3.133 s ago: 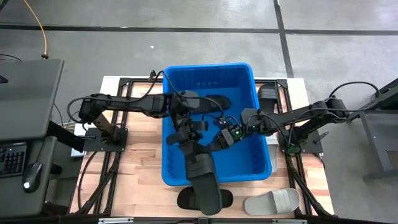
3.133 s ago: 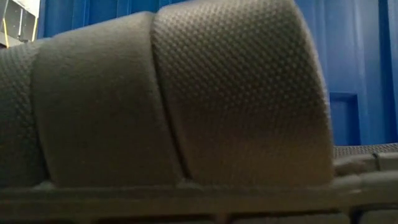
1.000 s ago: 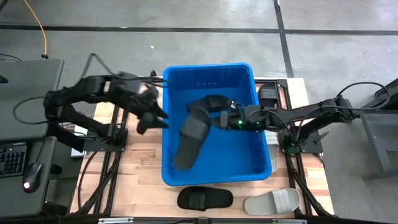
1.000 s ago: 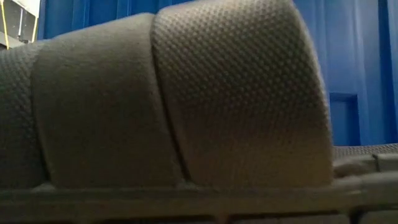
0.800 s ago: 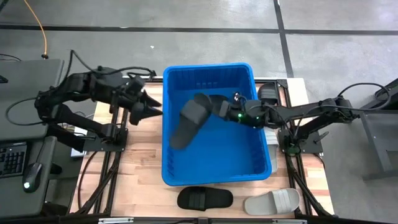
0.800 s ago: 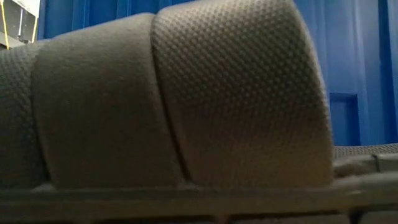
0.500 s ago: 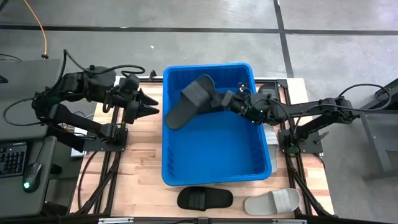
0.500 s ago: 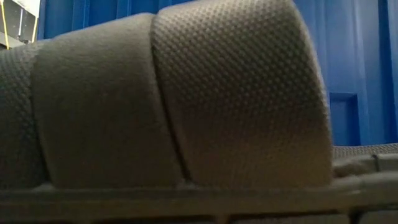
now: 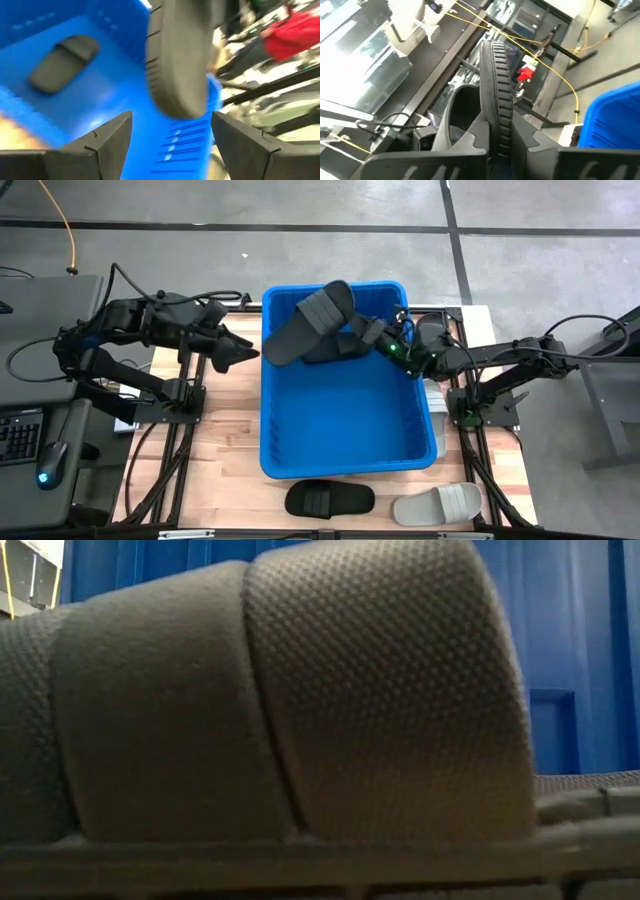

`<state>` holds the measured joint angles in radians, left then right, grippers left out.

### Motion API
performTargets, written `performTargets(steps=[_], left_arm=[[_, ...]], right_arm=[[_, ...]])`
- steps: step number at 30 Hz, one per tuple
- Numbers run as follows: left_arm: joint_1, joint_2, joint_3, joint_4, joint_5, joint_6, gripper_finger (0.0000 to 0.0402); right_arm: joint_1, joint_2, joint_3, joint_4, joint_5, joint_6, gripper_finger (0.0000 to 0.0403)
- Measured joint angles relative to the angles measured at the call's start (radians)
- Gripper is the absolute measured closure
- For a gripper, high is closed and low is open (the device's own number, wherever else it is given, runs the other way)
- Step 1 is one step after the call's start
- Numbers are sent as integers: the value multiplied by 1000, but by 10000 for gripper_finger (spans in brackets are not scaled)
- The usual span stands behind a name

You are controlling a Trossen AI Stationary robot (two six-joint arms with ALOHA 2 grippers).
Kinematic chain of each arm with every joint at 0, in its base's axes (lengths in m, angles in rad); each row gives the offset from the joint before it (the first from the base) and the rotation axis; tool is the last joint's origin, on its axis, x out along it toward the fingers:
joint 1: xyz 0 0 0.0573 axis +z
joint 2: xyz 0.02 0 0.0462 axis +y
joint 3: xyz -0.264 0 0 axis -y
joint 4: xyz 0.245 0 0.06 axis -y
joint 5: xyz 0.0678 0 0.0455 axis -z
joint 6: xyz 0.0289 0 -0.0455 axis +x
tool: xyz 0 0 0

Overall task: Pick and place slides into bin
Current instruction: Put the black slide into the blue container

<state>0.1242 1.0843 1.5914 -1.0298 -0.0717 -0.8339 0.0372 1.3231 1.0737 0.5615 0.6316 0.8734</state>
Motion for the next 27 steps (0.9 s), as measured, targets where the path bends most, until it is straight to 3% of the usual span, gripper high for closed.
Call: performTargets(steps=[9,17,27], left_arm=[[0,-2,-75,248,109,-35,140],[0,0,-114,257,98,-60,140],[0,-10,-113,262,91,-35,140]], right_arm=[[0,-1,0,55,-18,-15,396],[7,1,0,182,-76,-77,398],[47,-3,1,210,-79,-37,398]])
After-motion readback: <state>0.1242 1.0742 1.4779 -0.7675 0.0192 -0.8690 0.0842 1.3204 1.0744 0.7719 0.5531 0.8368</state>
